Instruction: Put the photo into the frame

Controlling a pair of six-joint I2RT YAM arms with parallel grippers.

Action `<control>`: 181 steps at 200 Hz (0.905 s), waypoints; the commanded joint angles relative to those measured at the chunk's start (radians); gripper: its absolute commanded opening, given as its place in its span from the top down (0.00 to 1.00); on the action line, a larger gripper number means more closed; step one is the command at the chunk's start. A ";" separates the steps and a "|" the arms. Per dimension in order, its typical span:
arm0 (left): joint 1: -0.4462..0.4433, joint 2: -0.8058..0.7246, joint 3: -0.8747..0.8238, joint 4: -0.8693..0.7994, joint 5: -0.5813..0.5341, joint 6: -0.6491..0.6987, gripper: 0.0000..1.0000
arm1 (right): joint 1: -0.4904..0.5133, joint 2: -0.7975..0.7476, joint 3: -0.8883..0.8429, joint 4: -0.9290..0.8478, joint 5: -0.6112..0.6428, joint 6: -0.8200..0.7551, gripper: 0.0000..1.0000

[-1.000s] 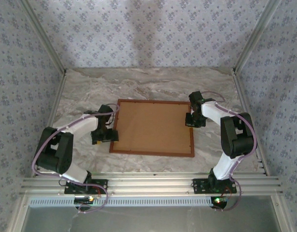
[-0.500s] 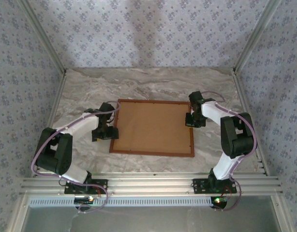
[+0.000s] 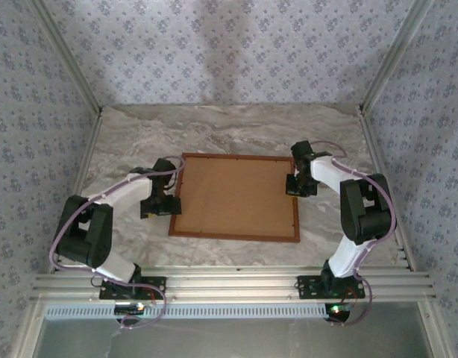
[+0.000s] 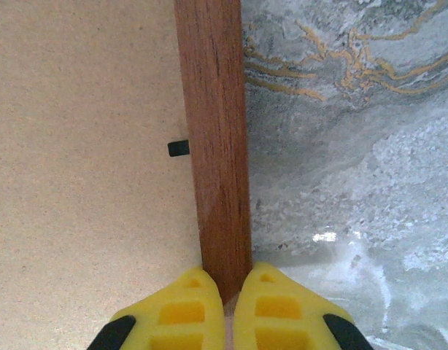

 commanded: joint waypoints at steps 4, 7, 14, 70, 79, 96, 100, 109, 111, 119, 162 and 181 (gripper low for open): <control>-0.015 0.040 -0.030 0.020 0.019 -0.014 0.16 | 0.012 0.022 0.012 0.000 -0.009 0.001 0.96; -0.018 0.042 -0.032 0.023 0.023 -0.016 0.16 | 0.011 0.022 0.012 0.000 -0.009 0.001 0.96; -0.023 0.047 -0.039 0.032 0.027 -0.023 0.16 | 0.012 0.023 0.013 0.000 -0.009 0.001 0.96; -0.077 0.123 -0.079 0.118 0.069 -0.071 0.18 | 0.021 0.039 0.031 0.003 -0.008 0.003 0.96; -0.086 0.138 -0.081 0.130 0.073 -0.079 0.18 | 0.023 0.040 0.033 0.002 -0.010 0.002 0.96; -0.107 0.160 -0.082 0.146 0.085 -0.093 0.18 | 0.025 0.039 0.033 0.002 -0.010 0.002 0.96; -0.112 0.165 -0.081 0.149 0.086 -0.096 0.18 | 0.025 0.039 0.033 0.001 -0.011 0.003 0.96; -0.122 0.174 -0.080 0.154 0.088 -0.101 0.18 | 0.024 0.039 0.033 0.000 -0.010 0.002 0.96; -0.124 0.176 -0.079 0.155 0.088 -0.102 0.18 | 0.025 0.039 0.033 0.001 -0.010 0.002 0.96; -0.131 0.183 -0.076 0.159 0.089 -0.107 0.18 | 0.025 0.039 0.033 0.002 -0.010 0.002 0.96; -0.144 0.200 -0.061 0.160 0.088 -0.112 0.18 | 0.029 0.039 0.036 0.001 -0.011 0.004 0.96; -0.145 0.186 -0.044 0.149 0.088 -0.109 0.18 | 0.028 0.038 0.035 0.000 -0.015 0.003 0.96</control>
